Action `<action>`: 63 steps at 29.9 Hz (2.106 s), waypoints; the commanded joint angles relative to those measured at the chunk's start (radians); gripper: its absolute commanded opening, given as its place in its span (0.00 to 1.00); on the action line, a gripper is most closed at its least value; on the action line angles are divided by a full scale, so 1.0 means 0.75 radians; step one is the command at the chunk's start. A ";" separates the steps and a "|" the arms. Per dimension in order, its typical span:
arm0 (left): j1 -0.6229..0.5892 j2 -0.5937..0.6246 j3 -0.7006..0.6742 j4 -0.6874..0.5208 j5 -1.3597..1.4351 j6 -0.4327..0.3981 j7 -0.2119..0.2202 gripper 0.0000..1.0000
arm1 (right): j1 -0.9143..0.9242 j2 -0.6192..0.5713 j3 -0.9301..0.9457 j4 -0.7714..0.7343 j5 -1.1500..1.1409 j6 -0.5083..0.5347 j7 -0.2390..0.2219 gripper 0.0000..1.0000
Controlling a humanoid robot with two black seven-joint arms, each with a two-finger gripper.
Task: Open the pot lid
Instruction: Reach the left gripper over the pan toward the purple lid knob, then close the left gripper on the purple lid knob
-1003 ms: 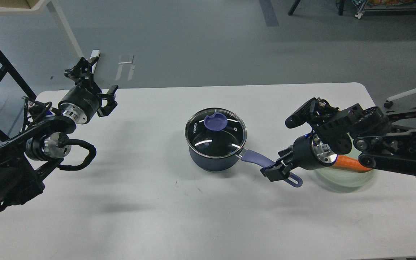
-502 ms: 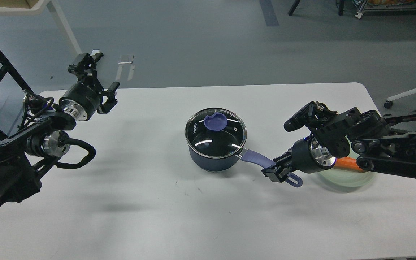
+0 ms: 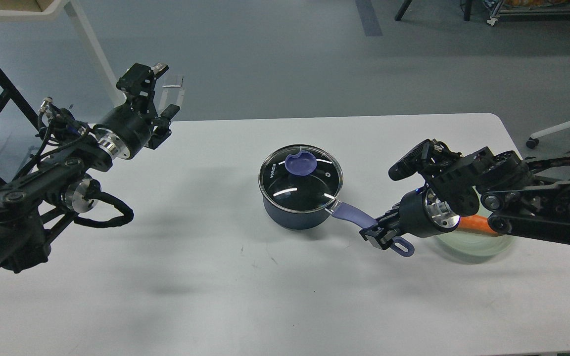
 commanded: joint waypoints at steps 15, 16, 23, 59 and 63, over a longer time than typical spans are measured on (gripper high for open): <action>-0.188 -0.042 0.208 -0.235 1.287 0.119 -0.006 0.99 | 0.005 0.000 0.003 0.000 0.000 0.002 -0.002 0.30; -0.196 -0.050 0.245 -0.235 1.330 0.155 -0.006 0.99 | 0.005 0.000 0.003 -0.002 0.000 0.002 -0.002 0.30; -0.237 -0.054 0.468 -0.212 1.533 0.348 -0.010 0.99 | 0.007 0.027 0.001 0.000 0.000 0.004 -0.002 0.30; -0.317 -0.265 0.789 0.058 1.693 0.497 0.004 0.95 | 0.007 0.072 0.001 0.000 0.002 0.012 -0.002 0.30; -0.315 -0.267 0.789 0.058 1.691 0.506 0.002 0.92 | 0.007 0.074 0.001 -0.002 0.000 0.012 -0.002 0.30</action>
